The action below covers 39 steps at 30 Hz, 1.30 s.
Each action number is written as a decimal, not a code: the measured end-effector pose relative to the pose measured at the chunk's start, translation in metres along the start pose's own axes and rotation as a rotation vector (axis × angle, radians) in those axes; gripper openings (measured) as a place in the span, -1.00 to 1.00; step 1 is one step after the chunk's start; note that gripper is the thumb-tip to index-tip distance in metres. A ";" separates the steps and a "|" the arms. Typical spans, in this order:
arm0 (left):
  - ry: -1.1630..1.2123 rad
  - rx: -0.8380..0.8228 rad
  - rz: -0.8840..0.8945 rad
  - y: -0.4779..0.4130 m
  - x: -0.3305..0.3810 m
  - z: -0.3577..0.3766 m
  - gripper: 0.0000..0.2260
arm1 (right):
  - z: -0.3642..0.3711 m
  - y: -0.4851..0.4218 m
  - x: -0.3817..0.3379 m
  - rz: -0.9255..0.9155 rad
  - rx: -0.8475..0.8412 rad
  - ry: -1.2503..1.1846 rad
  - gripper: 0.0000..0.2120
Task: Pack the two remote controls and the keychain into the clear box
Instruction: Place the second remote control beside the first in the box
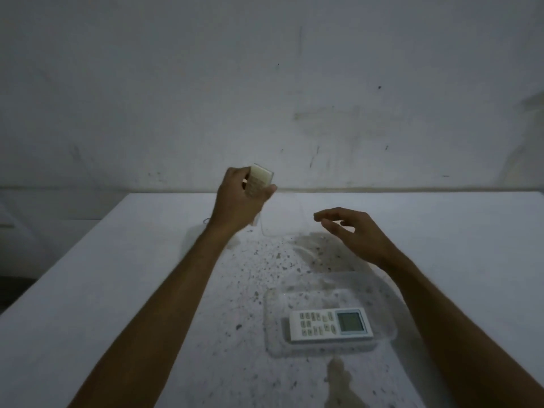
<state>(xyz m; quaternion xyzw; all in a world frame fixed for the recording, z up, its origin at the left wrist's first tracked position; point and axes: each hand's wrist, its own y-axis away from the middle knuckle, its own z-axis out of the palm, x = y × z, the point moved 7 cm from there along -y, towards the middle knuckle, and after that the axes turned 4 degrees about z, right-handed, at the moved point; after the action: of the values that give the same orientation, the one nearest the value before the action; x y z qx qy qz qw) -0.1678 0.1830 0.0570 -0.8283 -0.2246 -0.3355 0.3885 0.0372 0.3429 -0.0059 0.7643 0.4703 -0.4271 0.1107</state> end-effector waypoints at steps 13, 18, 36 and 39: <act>1.050 -0.015 -0.468 0.133 0.045 0.034 -0.64 | 0.014 0.103 -0.066 -0.101 0.037 0.039 -0.55; 1.053 0.041 -0.340 0.167 0.051 0.030 -0.61 | 0.009 0.123 -0.056 -0.039 0.142 -0.120 -0.77; 0.185 -0.172 0.128 0.154 0.051 0.027 -0.78 | -0.009 0.121 -0.023 0.040 0.103 0.014 -0.55; 0.016 -0.307 0.161 0.142 0.056 0.043 -0.77 | -0.025 0.120 -0.003 0.121 0.272 -0.086 -0.63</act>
<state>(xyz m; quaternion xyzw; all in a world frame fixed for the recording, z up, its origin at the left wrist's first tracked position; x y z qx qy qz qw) -0.0239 0.1388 0.0078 -0.8904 -0.1007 -0.3405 0.2849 0.1481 0.2906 -0.0163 0.7801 0.3560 -0.5119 0.0518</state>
